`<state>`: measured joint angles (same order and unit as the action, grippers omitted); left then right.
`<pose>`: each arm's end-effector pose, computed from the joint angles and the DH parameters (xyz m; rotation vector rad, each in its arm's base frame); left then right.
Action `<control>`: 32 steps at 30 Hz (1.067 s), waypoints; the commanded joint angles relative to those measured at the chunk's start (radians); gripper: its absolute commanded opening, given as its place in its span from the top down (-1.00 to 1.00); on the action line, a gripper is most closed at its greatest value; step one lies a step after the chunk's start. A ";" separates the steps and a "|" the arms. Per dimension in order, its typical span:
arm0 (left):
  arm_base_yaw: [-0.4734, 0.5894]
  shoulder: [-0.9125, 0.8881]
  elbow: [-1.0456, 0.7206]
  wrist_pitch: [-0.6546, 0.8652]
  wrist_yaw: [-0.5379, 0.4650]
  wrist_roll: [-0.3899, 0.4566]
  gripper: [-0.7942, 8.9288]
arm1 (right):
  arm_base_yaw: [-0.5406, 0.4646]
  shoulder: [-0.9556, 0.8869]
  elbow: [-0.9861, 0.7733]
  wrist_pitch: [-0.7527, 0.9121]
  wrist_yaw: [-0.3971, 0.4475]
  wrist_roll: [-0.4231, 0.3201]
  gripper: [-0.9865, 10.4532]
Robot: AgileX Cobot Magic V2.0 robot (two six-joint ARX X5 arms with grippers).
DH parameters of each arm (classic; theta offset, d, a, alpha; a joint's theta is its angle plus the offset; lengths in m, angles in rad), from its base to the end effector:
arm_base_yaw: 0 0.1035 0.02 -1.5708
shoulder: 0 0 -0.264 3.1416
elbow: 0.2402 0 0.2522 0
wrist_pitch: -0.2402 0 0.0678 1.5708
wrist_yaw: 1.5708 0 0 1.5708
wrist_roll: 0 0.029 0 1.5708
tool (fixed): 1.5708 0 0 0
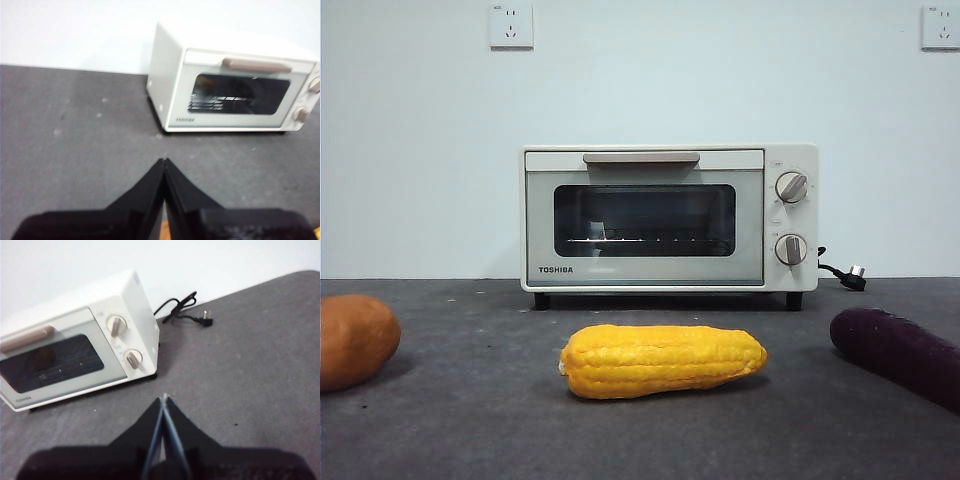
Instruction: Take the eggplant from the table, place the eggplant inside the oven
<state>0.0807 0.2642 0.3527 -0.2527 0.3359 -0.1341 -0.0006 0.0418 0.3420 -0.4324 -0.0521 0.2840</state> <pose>0.0982 -0.0016 0.2383 -0.1671 0.1780 -0.2435 0.0684 0.0015 0.2315 0.2870 0.1386 0.0323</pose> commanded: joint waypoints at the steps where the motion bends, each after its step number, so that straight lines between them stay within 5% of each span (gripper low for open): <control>1: -0.021 0.043 0.053 0.004 0.016 -0.009 0.85 | 0.000 0.034 0.071 -0.032 -0.004 -0.005 0.85; 19: -0.148 0.341 0.461 -0.161 0.219 0.051 0.85 | 0.000 0.460 0.648 -0.351 -0.178 -0.210 0.85; 32: -0.267 0.537 0.779 -0.336 0.219 0.139 0.85 | 0.021 0.594 0.883 -0.440 -0.211 -0.211 0.84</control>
<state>-0.1814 0.8001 1.1267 -0.5873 0.5510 -0.0181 0.0154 0.6327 1.2221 -0.8700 -0.2565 0.0814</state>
